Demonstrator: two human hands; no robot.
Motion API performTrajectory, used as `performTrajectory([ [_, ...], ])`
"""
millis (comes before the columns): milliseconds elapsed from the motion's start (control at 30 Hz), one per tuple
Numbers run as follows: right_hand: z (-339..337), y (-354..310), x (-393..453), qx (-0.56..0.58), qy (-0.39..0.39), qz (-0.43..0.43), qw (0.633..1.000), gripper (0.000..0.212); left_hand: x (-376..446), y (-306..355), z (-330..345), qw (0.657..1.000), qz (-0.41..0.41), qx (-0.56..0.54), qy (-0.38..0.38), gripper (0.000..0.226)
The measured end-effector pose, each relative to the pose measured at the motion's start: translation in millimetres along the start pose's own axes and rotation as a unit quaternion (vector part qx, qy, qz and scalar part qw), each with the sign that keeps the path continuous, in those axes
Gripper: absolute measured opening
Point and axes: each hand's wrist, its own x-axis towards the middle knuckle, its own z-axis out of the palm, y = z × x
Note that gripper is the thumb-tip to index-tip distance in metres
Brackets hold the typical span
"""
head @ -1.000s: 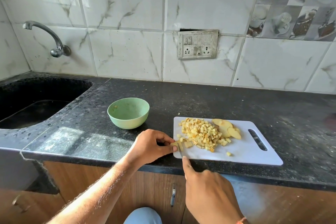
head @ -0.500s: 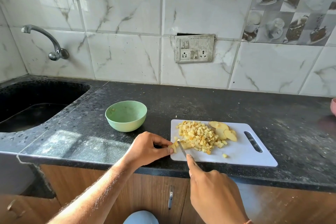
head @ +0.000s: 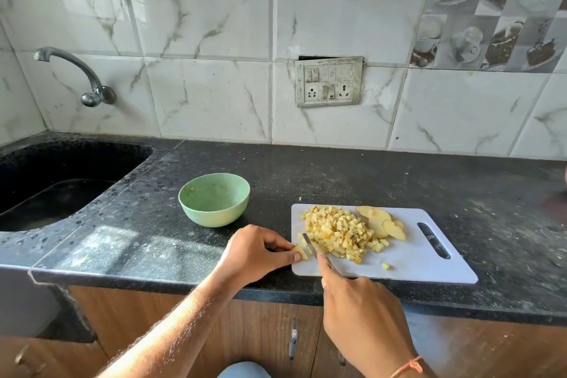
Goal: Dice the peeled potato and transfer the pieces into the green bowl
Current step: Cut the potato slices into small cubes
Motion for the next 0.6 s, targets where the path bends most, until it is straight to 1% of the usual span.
performTrajectory([
  [167, -2.9, -4.7, -1.4, -0.008, 0.039, -0.022, 0.999, 0.061, -1.4, 1.6, -0.7, 1.000, 0.015, 0.003, 0.003, 0.018],
  [200, -1.9, -7.2, -1.5, -0.014, 0.035, -0.026, 0.999, 0.062, -1.9, 1.5, -1.0, 1.000, 0.018, 0.003, 0.001, 0.017],
  [300, -0.6, -10.1, -3.3, -0.076, -0.035, -0.026, 0.996, 0.068, -3.3, 1.2, -1.8, 1.000, 0.025, -0.005, -0.001, 0.013],
  [367, -0.1, -11.7, -5.1, -0.093, -0.011, -0.041, 0.995, 0.075, -3.8, 2.0, -2.4, 1.000, 0.024, -0.012, 0.002, 0.014],
  [400, 0.3, -12.1, -4.4, -0.084, -0.023, -0.051, 0.995, 0.079, -3.8, 2.0, -2.3, 1.000, 0.024, -0.013, 0.003, 0.013],
  [433, -0.7, -13.3, -5.1, -0.073, -0.009, -0.059, 0.996, 0.080, -4.0, 2.8, -2.5, 1.000, 0.023, -0.014, 0.001, 0.012],
  [533, 5.9, -10.7, -6.9, -0.054, -0.025, -0.082, 0.995, 0.075, -4.7, 4.6, -3.1, 1.000, 0.017, -0.020, -0.006, 0.010],
  [600, 5.3, -11.0, -4.0, -0.076, -0.027, -0.077, 0.994, 0.074, -4.5, 5.1, -3.5, 1.000, 0.008, -0.019, -0.014, 0.010],
])
